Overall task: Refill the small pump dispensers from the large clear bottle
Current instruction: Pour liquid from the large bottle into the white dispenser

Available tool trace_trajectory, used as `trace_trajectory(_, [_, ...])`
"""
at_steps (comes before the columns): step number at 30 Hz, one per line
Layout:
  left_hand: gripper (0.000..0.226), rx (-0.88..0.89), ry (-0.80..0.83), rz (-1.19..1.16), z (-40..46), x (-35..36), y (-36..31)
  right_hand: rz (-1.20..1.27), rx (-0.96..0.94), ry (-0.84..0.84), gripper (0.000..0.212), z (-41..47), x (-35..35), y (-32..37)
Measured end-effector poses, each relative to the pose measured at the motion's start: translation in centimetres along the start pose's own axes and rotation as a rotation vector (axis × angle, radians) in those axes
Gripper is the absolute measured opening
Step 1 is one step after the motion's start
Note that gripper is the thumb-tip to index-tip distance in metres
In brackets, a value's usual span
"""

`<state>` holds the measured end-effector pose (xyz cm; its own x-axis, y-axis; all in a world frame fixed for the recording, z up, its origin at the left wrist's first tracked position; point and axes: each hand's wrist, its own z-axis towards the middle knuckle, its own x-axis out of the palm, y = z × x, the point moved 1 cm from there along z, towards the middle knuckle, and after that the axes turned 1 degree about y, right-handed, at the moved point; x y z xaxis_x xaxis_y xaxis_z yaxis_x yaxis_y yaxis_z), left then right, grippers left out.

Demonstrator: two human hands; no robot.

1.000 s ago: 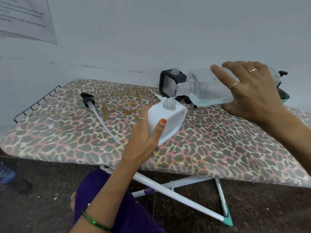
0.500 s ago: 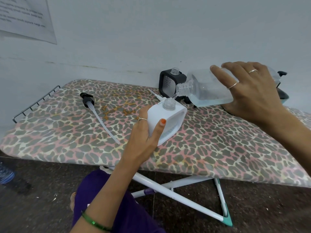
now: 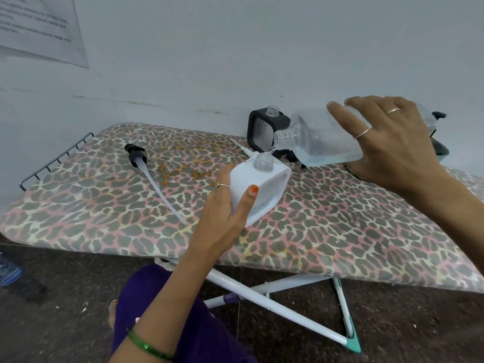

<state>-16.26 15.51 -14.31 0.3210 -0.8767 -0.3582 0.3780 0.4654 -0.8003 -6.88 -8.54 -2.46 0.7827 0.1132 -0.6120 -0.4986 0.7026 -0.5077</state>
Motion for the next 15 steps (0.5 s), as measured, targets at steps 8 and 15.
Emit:
trace_trajectory(8, [0.045,0.003,-0.002,-0.002,0.06,-0.03,-0.18,-0.007,-0.005,-0.016,0.073,-0.01,0.06,0.05])
trace_trajectory(15, [0.046,0.000,-0.005,-0.011,0.01,-0.07,-0.21,-0.012,-0.004,-0.009,0.074,0.05,0.03,0.10])
